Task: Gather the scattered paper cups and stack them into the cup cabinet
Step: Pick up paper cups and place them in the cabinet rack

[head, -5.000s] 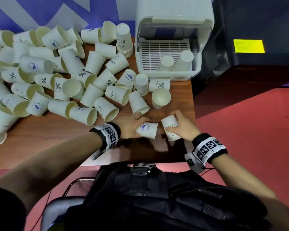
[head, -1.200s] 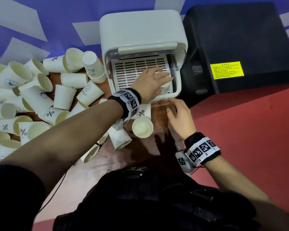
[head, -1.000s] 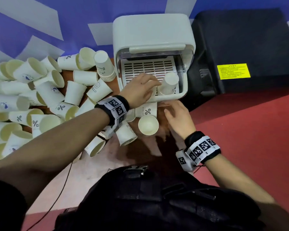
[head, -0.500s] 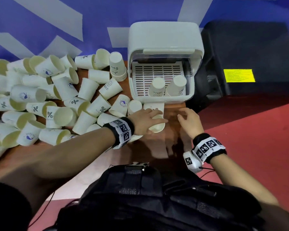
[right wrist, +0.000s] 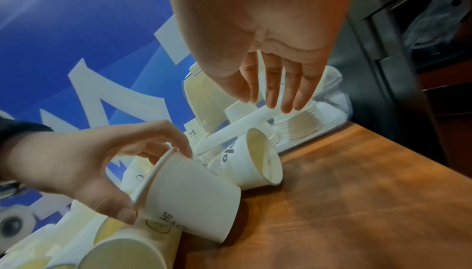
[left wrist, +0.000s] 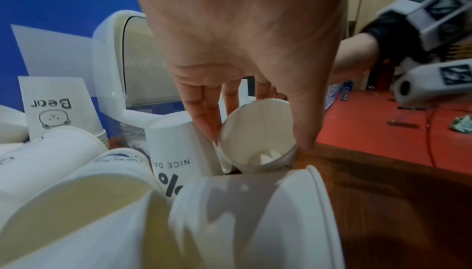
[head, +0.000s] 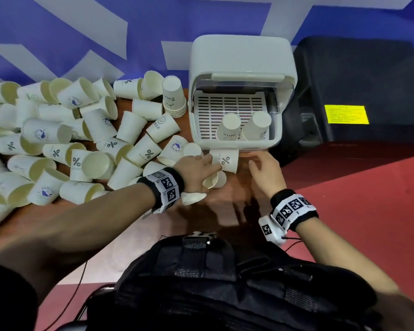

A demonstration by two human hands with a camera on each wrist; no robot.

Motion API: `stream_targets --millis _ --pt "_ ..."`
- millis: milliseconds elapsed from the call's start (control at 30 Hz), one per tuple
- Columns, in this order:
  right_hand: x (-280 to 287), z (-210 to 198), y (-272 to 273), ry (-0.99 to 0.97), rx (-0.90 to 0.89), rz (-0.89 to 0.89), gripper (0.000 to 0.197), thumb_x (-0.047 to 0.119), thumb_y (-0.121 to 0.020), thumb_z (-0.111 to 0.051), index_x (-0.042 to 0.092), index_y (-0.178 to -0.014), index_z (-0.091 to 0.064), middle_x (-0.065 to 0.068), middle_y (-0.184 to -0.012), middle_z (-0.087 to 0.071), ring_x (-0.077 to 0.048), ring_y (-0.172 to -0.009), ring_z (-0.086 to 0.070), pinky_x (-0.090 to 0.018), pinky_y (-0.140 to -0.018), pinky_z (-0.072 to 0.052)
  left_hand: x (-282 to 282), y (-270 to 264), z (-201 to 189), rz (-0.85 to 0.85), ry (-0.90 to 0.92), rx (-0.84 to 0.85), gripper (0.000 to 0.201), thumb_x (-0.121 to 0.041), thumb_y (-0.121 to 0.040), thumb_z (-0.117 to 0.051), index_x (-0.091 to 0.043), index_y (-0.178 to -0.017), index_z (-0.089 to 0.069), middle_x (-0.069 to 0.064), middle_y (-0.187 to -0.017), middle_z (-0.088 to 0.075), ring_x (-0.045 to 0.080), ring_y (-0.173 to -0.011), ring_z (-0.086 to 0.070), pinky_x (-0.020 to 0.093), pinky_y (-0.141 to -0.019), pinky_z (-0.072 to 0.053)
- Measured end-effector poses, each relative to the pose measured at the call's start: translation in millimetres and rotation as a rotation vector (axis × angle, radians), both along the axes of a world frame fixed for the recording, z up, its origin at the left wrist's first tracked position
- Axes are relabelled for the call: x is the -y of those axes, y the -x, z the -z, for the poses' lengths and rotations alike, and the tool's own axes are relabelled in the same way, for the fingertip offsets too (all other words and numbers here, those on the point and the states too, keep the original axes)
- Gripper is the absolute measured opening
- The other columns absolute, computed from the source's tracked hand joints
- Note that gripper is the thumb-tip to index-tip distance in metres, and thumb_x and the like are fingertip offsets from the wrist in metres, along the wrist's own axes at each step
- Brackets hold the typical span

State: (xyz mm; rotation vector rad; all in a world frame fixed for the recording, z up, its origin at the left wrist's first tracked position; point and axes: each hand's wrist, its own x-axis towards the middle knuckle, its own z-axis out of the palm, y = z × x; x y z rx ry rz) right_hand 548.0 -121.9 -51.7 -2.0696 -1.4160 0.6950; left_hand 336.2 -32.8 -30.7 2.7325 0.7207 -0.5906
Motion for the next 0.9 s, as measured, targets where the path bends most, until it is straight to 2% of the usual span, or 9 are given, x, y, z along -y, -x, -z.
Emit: stream_targets --millis 100,167,233,367,467,533,633,800,900 --pt "-11 0 8 -0.01 0.009 -0.1 0.028 0.006 -0.09 -0.053 0.007 -0.117 -0.062 -0.01 -0.119 -0.061 -0.024 -0.112 -0.056 -0.036 -0.1 -0.044 3 13 2 -0.032 -0.003 0.006 0.07 -0.044 -0.077 -0.065 -0.018 -0.137 -0.038 0.009 -0.127 -0.045 0.029 -0.105 -0.053 0.035 -0.076 -0.042" --pt "-17 1 12 -0.009 0.049 -0.178 0.029 0.006 -0.09 -0.053 0.007 -0.118 -0.063 -0.01 -0.119 -0.062 -0.025 -0.112 -0.056 -0.035 -0.1 -0.043 2 22 3 -0.108 0.056 0.044 0.072 -0.042 -0.076 -0.066 -0.02 -0.138 -0.037 0.008 -0.129 -0.044 0.03 -0.107 -0.053 0.035 -0.076 -0.043" --pt "-25 3 15 0.007 0.1 -0.247 0.029 0.006 -0.091 -0.053 0.006 -0.119 -0.062 -0.01 -0.121 -0.062 -0.025 -0.114 -0.055 -0.03 -0.099 -0.04 1 33 2 -0.214 0.152 0.115 0.072 -0.04 -0.076 -0.068 -0.023 -0.138 -0.037 0.005 -0.127 -0.045 0.028 -0.106 -0.054 0.036 -0.079 -0.045" --pt "-40 12 22 0.089 0.188 -0.341 0.033 0.011 -0.092 -0.055 0.005 -0.125 -0.059 -0.012 -0.128 -0.059 -0.029 -0.12 -0.052 -0.036 -0.104 -0.038 -12 60 -7 -0.495 0.41 0.329 0.065 -0.036 -0.076 -0.076 -0.025 -0.131 -0.044 -0.005 -0.117 -0.051 0.015 -0.101 -0.054 0.032 -0.087 -0.045" --pt "-46 17 28 0.239 0.247 -0.4 0.04 0.019 -0.092 -0.058 0.008 -0.131 -0.053 -0.012 -0.133 -0.053 -0.029 -0.124 -0.046 -0.036 -0.104 -0.033 -21 82 -8 -0.673 0.57 0.462 0.06 -0.038 -0.072 -0.081 -0.033 -0.123 -0.049 -0.006 -0.112 -0.059 0.013 -0.094 -0.061 0.024 -0.079 -0.051" --pt "-48 18 30 0.305 0.272 -0.42 0.046 0.024 -0.09 -0.062 0.01 -0.133 -0.049 -0.011 -0.134 -0.051 -0.029 -0.125 -0.045 -0.037 -0.105 -0.033 -25 93 -3 -0.775 0.634 0.505 0.061 -0.033 -0.071 -0.083 -0.034 -0.122 -0.048 -0.004 -0.114 -0.059 0.012 -0.089 -0.063 0.023 -0.077 -0.053" --pt "-50 19 33 0.373 0.304 -0.434 0.059 0.029 -0.085 -0.067 0.014 -0.136 -0.042 -0.013 -0.132 -0.052 -0.032 -0.121 -0.048 -0.041 -0.1 -0.038 -27 99 2 -0.906 0.693 0.556 0.066 -0.024 -0.07 -0.082 -0.028 -0.124 -0.044 0.008 -0.115 -0.056 0.017 -0.086 -0.062 0.033 -0.081 -0.053" --pt "-49 23 34 0.518 0.198 -0.434 0.089 0.028 -0.074 -0.074 0.021 -0.147 -0.023 -0.013 -0.139 -0.046 -0.033 -0.125 -0.045 -0.048 -0.103 -0.038 -27 100 5 -1.01 0.815 0.55 0.077 -0.023 -0.067 -0.081 -0.023 -0.132 -0.041 0.004 -0.118 -0.054 0.024 -0.11 -0.057 0.039 -0.097 -0.048" --pt "-42 23 30 0.473 0.077 -0.327 0.097 0.026 -0.07 -0.077 0.023 -0.149 -0.021 -0.014 -0.141 -0.041 -0.032 -0.129 -0.039 -0.047 -0.107 -0.035 -26 98 1 -1.081 0.876 0.597 0.082 -0.035 -0.054 -0.079 -0.023 -0.127 -0.046 0.001 -0.111 -0.06 0.019 -0.103 -0.06 0.03 -0.087 -0.052"
